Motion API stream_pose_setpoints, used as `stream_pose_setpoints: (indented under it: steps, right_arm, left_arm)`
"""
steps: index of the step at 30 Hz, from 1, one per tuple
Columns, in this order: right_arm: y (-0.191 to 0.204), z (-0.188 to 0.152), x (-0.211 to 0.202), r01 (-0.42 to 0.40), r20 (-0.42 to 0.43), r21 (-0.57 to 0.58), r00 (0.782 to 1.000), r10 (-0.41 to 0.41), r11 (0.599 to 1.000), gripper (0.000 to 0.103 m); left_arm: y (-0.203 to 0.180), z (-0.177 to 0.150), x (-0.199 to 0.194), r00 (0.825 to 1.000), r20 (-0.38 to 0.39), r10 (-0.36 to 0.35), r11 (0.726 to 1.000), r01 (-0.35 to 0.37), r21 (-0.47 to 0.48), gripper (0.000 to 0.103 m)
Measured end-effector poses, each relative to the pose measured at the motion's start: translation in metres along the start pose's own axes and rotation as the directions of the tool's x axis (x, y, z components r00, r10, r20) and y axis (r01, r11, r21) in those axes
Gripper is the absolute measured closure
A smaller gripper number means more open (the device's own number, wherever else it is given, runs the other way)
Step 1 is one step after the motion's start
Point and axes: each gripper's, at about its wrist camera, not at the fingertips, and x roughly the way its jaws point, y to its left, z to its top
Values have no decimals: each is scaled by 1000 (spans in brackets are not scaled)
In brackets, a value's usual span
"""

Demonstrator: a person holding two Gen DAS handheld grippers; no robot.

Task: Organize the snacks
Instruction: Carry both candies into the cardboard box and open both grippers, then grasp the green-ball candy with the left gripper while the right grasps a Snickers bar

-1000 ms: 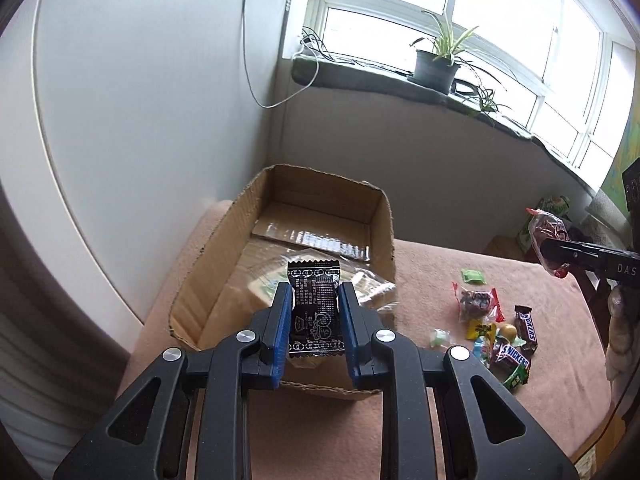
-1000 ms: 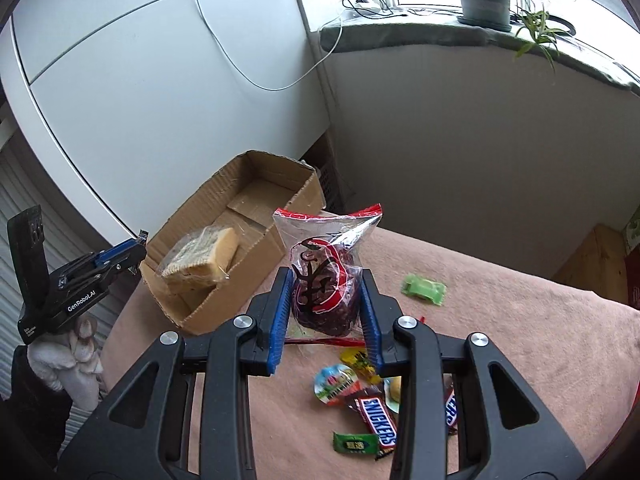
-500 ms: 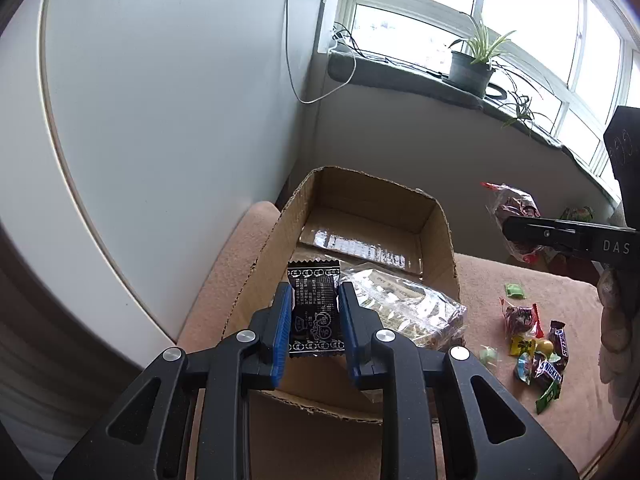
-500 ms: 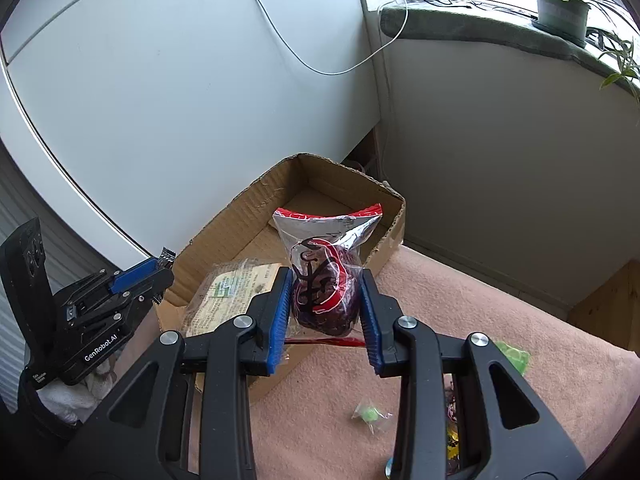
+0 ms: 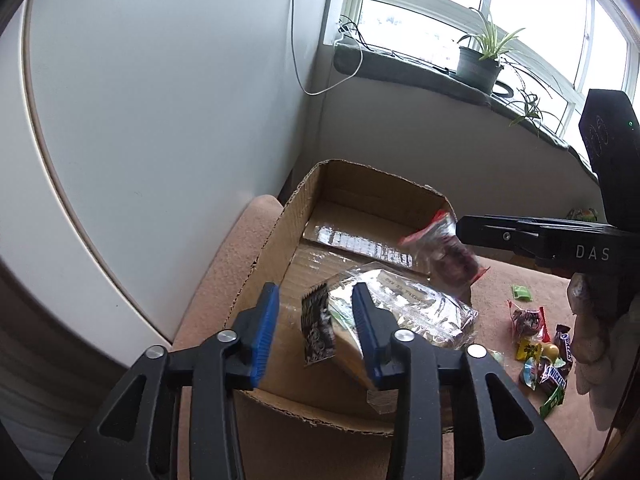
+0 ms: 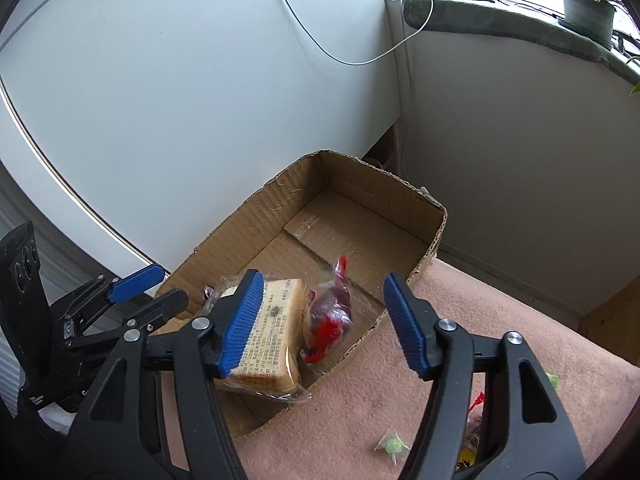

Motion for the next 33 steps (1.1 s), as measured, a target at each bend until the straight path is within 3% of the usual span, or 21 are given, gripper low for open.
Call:
stream_pose_setpoints:
  steps: [1, 15, 26, 33]
  right_arm:
    - [-1, 1, -2, -2, 2, 0, 1000, 2, 1000, 37]
    - [-20, -21, -71, 42, 61, 22, 997, -43, 999, 37]
    - [-70, -84, -142, 135, 84, 85, 986, -142, 987, 37]
    - [-119, -131, -167, 214, 30, 141, 975, -221, 967, 37]
  left_arm:
    - [1, 0, 0, 1000, 1, 1, 1000, -1, -3, 50]
    - [-20, -1, -26, 999, 50, -21, 1000, 20, 14, 50]
    - [-73, -18, -41, 992, 41, -120, 990, 116, 82, 50]
    - [-108, -32, -39, 984, 4, -177, 975, 175, 135, 50]
